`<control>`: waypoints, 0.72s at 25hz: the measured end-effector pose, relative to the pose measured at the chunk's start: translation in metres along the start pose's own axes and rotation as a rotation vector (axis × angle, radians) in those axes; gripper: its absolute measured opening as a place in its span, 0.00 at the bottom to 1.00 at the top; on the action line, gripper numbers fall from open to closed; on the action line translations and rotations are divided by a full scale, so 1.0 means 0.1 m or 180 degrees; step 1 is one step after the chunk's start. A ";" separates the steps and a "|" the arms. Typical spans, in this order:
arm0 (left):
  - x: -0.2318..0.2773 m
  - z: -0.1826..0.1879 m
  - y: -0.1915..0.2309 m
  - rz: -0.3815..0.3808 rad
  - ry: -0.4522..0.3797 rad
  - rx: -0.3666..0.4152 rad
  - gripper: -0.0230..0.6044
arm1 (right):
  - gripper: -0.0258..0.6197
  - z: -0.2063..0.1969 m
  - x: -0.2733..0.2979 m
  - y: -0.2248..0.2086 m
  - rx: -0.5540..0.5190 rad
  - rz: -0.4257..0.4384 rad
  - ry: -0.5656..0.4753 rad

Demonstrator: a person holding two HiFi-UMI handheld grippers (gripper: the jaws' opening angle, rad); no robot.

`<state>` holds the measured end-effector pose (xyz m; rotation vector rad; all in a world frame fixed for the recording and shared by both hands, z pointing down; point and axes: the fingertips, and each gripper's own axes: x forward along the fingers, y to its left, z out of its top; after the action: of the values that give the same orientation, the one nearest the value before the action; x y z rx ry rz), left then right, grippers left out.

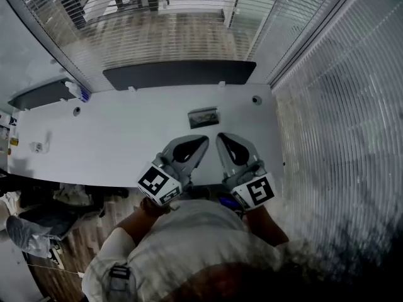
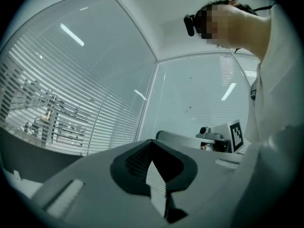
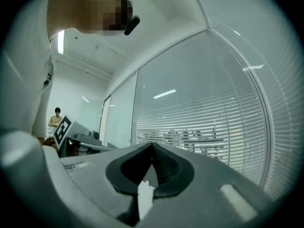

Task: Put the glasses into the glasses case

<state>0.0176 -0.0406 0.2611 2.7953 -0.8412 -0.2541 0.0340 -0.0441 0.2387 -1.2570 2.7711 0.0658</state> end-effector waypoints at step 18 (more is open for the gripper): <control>-0.10 0.04 -0.10 0.0042 -0.0047 -0.0048 0.04 | 0.04 0.12 -0.11 0.24 0.0099 0.0170 -0.0075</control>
<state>0.0138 -0.0276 0.2555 2.7763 -0.8572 -0.2781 0.0237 -0.0190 0.2282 -1.1673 2.7746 0.0412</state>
